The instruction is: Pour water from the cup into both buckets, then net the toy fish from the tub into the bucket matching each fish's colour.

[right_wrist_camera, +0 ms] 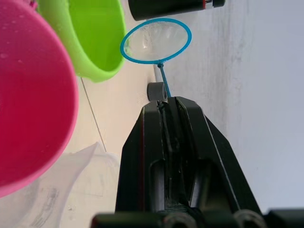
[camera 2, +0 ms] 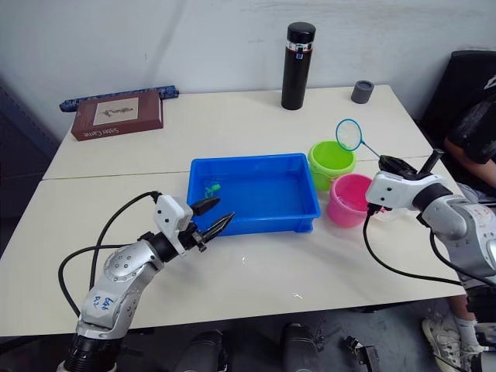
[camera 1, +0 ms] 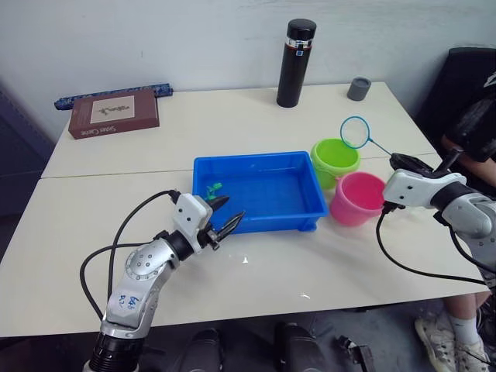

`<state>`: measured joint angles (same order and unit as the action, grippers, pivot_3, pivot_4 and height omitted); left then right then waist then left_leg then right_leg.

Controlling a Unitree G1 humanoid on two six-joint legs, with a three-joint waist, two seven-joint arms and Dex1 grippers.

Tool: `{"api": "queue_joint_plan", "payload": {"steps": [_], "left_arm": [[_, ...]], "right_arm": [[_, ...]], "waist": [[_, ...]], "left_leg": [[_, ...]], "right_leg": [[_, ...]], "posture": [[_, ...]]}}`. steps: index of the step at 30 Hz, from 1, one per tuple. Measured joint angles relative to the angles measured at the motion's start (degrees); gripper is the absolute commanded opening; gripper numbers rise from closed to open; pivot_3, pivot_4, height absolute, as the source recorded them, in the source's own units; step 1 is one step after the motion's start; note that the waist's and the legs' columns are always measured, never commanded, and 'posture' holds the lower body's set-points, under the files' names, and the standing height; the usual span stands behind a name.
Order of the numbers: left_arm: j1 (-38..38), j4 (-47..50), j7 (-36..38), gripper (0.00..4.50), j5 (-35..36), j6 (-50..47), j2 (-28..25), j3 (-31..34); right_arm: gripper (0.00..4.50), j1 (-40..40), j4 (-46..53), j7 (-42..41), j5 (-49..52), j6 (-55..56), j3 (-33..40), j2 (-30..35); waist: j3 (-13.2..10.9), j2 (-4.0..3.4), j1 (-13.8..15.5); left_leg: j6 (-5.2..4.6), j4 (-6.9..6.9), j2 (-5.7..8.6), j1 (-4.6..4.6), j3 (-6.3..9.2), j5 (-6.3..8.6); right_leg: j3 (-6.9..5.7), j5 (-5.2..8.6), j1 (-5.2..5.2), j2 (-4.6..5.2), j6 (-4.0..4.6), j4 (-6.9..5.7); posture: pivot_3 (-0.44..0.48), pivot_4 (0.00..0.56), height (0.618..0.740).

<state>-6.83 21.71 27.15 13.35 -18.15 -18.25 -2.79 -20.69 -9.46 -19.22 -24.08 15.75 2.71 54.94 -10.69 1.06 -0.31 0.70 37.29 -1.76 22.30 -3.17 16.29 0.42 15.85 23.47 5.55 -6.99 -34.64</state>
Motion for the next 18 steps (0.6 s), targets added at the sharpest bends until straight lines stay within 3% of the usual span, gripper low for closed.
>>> {"api": "queue_joint_plan", "payload": {"steps": [3, 7, 18], "left_arm": [[0.17, 0.06, -0.09, 2.67, 0.00, 0.00, -0.04, 0.05], [0.68, 0.33, -0.53, 2.67, 0.00, -0.03, -0.05, 0.05], [4.34, 2.40, -4.49, 2.67, -0.47, -0.12, -0.09, 2.36]], "right_arm": [[0.00, -1.94, 1.51, -2.45, 4.37, -3.18, 0.68, -2.00], [0.00, -6.20, 13.33, -11.02, 18.36, -18.25, 1.24, -9.58], [0.00, -7.48, 31.32, -21.47, 35.97, -50.54, -4.70, -15.39]], "waist": [[0.00, 0.00, -0.11], [0.00, 0.00, -0.75], [0.00, 0.00, 0.06]], "left_leg": [[0.00, 0.00, -0.02, -0.01, 0.00, 0.00], [0.00, -0.01, -0.08, -0.02, 0.09, 0.00], [-0.02, -0.02, -0.05, 0.02, 0.31, 0.02]], "right_leg": [[0.01, -0.01, -0.01, -0.02, -0.01, -0.01], [-0.02, -0.01, -0.01, -0.05, -0.02, -0.12], [-0.05, 0.01, 0.02, 0.08, 0.02, -0.09]], "posture": [[0.000, 0.150, 0.740], [0.000, 0.150, 0.740], [0.000, 0.150, 0.740]]}}
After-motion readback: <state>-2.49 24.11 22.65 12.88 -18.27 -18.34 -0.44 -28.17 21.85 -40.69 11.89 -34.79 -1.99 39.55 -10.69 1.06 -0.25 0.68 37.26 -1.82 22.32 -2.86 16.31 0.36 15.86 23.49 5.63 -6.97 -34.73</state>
